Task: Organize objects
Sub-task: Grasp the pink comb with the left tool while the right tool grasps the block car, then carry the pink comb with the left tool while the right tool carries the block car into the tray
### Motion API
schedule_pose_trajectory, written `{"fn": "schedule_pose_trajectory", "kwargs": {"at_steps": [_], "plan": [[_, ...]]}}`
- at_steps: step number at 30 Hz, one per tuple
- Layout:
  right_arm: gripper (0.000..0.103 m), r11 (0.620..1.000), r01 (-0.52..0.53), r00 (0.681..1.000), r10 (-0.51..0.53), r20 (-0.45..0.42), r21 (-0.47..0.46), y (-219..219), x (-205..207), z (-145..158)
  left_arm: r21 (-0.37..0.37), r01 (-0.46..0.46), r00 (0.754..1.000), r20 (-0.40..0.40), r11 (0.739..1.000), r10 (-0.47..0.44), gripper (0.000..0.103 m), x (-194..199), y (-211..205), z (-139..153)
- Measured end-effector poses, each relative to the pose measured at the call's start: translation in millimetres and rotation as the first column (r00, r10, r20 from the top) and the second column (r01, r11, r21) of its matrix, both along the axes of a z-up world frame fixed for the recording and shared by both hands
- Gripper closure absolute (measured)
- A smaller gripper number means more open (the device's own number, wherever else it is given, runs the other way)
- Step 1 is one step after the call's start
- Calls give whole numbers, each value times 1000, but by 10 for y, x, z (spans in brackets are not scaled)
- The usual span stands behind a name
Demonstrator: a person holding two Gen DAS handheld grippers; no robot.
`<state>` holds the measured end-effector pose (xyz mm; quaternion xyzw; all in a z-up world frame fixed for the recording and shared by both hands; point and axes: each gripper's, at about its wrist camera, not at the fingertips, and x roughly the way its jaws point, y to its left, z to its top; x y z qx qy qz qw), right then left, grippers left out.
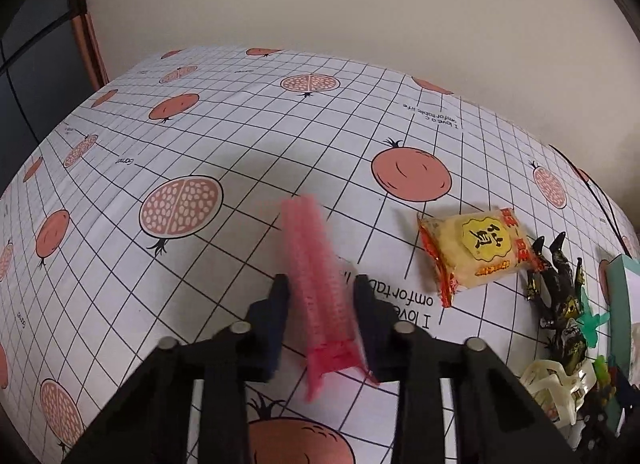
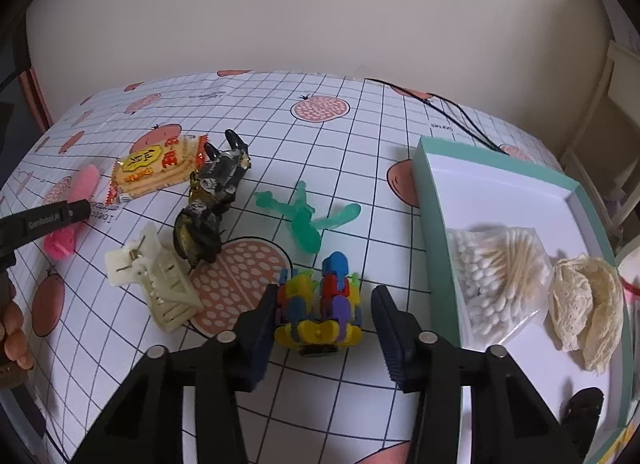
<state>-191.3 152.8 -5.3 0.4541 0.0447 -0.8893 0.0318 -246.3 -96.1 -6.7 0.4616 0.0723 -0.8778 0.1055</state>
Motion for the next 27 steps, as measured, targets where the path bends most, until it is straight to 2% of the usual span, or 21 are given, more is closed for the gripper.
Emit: {"fn": "schedule_pose_trajectory", "kwargs": {"at_steps": [3,7,13,19,27], "plan": [[63,1000,6,1000,-6,5,-4,17,9,4,5,3,1000,-3,1000,-3,75,29,26,5],[63,1000,2,1000,-2,15,-7,10,23,6,0,-5,1000,1,1000,5,75,74,54,5],[63,1000,-4,1000,4,7,-20,-1,60,66,35,3,1000,8,999,-4,75,146,220,21],[63,999,-7,1000,7,-27,-31,10,152,227,101,3,1000,18,995,-4,75,230,395,34],[63,999,4,998,-7,-70,-50,137,288,458,115,18,1000,-15,993,-16,75,357,517,197]]}}
